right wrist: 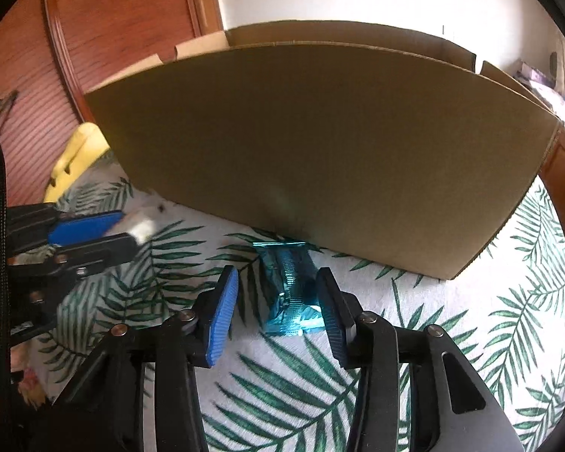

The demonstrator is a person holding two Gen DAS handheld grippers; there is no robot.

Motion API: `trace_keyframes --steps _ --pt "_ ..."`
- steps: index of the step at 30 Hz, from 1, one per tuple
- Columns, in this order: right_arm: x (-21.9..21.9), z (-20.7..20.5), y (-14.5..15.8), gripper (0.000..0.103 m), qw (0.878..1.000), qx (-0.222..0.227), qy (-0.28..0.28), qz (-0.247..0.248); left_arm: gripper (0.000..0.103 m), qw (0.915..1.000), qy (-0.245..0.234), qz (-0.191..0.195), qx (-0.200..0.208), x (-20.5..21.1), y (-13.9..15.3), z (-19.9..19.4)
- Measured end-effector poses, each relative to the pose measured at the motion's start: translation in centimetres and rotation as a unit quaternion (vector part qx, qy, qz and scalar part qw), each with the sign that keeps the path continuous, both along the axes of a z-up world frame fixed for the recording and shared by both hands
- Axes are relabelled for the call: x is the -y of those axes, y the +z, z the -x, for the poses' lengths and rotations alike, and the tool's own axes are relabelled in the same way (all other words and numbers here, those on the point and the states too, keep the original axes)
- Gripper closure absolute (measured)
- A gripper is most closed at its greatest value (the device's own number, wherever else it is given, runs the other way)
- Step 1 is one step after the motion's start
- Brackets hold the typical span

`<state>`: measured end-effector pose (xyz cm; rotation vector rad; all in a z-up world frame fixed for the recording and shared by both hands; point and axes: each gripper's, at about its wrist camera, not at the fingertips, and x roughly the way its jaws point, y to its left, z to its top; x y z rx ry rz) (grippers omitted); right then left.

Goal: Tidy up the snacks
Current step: 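Close the left tool on the small white packet while the right tool grasps the teal packet, then lift both packets and carry them over the cardboard box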

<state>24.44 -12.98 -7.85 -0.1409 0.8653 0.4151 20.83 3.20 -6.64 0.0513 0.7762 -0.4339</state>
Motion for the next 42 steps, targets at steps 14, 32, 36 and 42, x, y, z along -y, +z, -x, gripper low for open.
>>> trace_keyframes --steps 14,32,36,42 --pt "-0.2 0.2 -0.6 0.076 1.0 0.001 0.0 0.02 0.084 1.0 0.002 0.004 0.001 0.6 -0.1 1.3" --pt "2.9 6.1 3.2 0.076 0.998 0.052 -0.029 -0.032 0.084 0.9993 0.006 0.008 0.035 0.8 3.2 5.1" --pt "3.8 7.6 4.3 0.076 0.996 0.064 -0.037 -0.043 0.084 0.999 0.007 0.009 0.044 0.7 4.1 6.0" --pt "4.3 9.3 5.7 0.076 0.994 0.084 -0.046 -0.054 0.084 0.9982 0.007 0.012 0.059 0.7 5.5 7.2"
